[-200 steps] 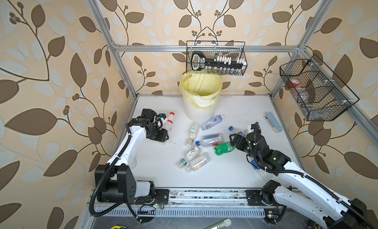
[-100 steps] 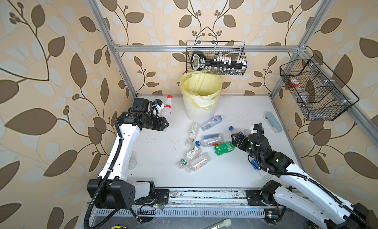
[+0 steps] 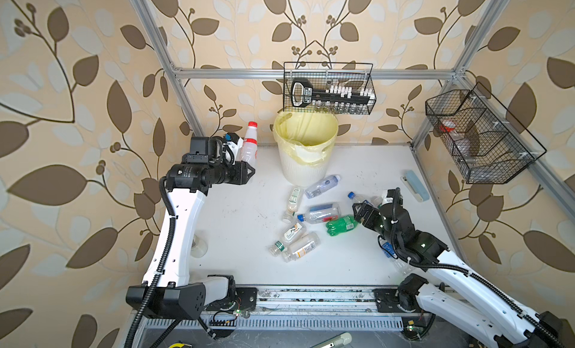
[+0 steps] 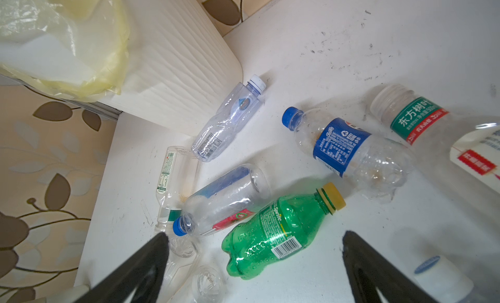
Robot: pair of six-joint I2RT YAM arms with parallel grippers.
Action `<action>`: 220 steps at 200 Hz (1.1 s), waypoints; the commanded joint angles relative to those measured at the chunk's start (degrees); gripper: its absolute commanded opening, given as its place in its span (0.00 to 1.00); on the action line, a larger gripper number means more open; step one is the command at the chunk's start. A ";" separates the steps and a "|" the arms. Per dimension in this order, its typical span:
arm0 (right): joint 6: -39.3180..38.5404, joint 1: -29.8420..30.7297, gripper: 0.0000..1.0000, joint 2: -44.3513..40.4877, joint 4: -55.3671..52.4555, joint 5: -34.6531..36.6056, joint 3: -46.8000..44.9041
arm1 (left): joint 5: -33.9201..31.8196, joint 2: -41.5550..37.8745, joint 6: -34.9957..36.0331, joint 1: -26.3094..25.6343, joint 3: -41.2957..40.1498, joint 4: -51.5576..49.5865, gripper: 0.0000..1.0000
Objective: Throw the plastic bottles in the bin
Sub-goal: Throw the plastic bottle into the trash bin.
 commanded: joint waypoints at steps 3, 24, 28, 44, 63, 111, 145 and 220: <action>0.79 -0.23 1.00 -1.01 -1.24 1.31 -1.25 | 1.30 -5.47 -0.87 0.49 -2.33 1.88 0.47; 0.71 -0.57 1.00 -0.66 -0.42 1.10 -1.18 | 1.55 -8.06 -2.49 0.46 -3.61 4.82 0.48; 0.72 -0.56 1.00 -0.48 -0.33 0.97 -1.15 | 1.57 -8.25 -2.92 0.51 -3.55 5.31 0.48; 0.79 -0.65 1.00 0.08 0.27 0.61 -1.06 | 2.34 -7.78 -4.85 0.49 -1.99 7.08 0.47; 0.92 -0.59 1.00 0.51 0.66 0.48 -1.19 | 4.81 -4.89 -7.81 0.43 1.52 9.29 0.47; 1.07 -0.84 1.00 0.96 0.82 0.81 -1.01 | 4.76 12.52 -14.67 -5.41 20.20 14.30 0.51; 0.54 -1.67 1.00 1.47 0.05 0.74 0.66 | -1.94 29.01 -12.79 -15.02 37.42 13.88 0.69; -0.16 -2.24 1.00 0.45 -2.10 2.12 2.70 | -8.82 34.16 -14.20 -15.34 51.96 16.21 0.99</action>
